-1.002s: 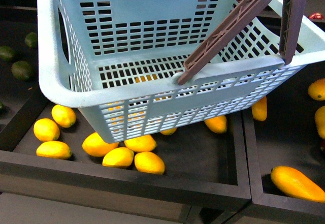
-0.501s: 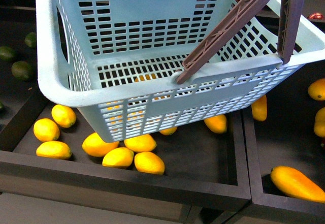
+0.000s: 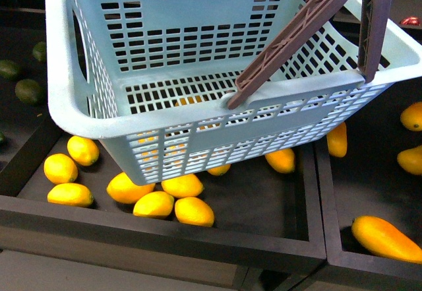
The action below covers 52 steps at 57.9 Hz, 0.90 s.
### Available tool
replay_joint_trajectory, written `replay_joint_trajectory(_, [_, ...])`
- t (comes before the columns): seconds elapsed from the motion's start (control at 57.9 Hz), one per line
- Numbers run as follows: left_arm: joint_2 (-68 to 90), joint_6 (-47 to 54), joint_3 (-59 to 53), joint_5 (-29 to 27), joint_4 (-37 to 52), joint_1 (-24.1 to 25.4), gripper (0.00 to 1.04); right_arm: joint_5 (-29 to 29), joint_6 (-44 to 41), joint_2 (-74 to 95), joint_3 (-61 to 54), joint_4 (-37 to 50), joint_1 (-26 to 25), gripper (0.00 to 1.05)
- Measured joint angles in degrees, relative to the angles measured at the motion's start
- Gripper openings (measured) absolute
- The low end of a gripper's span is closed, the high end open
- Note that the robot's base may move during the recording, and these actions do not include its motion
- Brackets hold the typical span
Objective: Pick mango and avocado into basket
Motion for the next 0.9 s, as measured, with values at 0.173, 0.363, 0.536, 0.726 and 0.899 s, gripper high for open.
replay_joint_trajectory(0.173, [0.00, 0.00, 0.00, 0.00, 0.00, 0.00, 0.06, -6.91, 3.82, -7.52, -5.68, 0.98, -1.66, 0.62])
replay_joint_trajectory(0.363, [0.00, 0.00, 0.00, 0.09, 0.00, -0.02, 0.06, -15.58, 11.34, -20.28, -13.88, 6.34, -1.90, 0.62])
replay_joint_trajectory(0.536, [0.00, 0.00, 0.00, 0.13, 0.00, 0.00, 0.06, -23.56, 25.40, -34.77, -25.03, 15.96, 1.05, 0.62])
replay_joint_trajectory(0.726, [0.00, -0.02, 0.00, 0.04, 0.00, 0.00, 0.06, -25.35, 46.66, -50.58, -35.69, 28.06, 7.26, 0.62])
replay_joint_trajectory(0.899, [0.00, 0.00, 0.00, -0.07, 0.00, 0.04, 0.06, -23.87, 63.82, -58.97, -39.47, 33.83, 14.82, 0.61])
